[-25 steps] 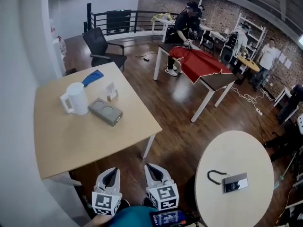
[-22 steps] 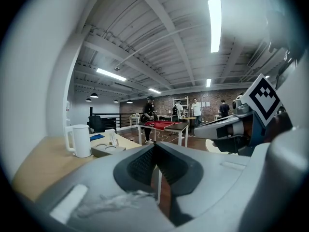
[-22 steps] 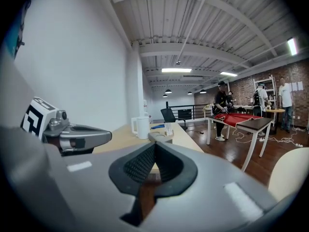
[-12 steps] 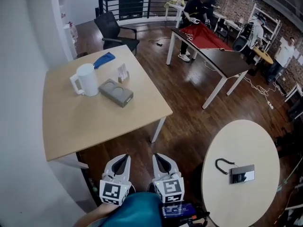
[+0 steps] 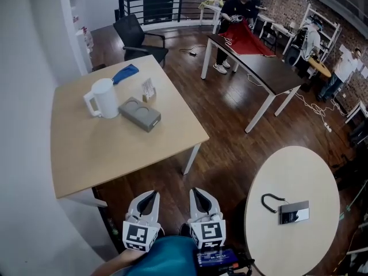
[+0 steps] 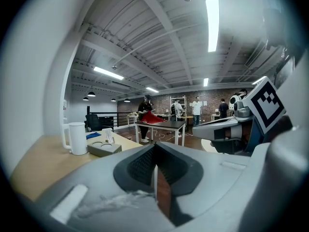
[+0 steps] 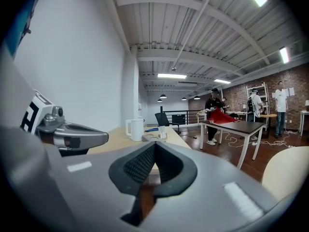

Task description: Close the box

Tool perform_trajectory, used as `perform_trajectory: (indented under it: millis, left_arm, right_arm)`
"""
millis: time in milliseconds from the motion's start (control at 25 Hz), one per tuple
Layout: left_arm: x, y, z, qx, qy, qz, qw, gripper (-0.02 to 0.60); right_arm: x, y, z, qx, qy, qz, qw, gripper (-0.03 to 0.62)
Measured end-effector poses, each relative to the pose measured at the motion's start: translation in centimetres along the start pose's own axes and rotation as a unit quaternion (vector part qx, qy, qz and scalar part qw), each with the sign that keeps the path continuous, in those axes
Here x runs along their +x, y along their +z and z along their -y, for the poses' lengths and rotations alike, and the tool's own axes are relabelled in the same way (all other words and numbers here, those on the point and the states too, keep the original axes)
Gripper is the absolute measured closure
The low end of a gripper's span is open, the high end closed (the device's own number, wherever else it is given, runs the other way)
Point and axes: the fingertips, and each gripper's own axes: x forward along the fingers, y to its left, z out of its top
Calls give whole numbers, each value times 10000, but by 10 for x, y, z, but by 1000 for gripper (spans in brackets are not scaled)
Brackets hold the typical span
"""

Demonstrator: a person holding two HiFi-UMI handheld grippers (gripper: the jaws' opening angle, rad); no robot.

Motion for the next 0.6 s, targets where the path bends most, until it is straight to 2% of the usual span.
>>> perform_trajectory:
  millis: [600]
  left_arm:
    - [12, -7, 1, 32, -84, -46, 9999, 592]
  right_arm:
    - [7, -4, 7, 61, -28, -56, 10000, 605]
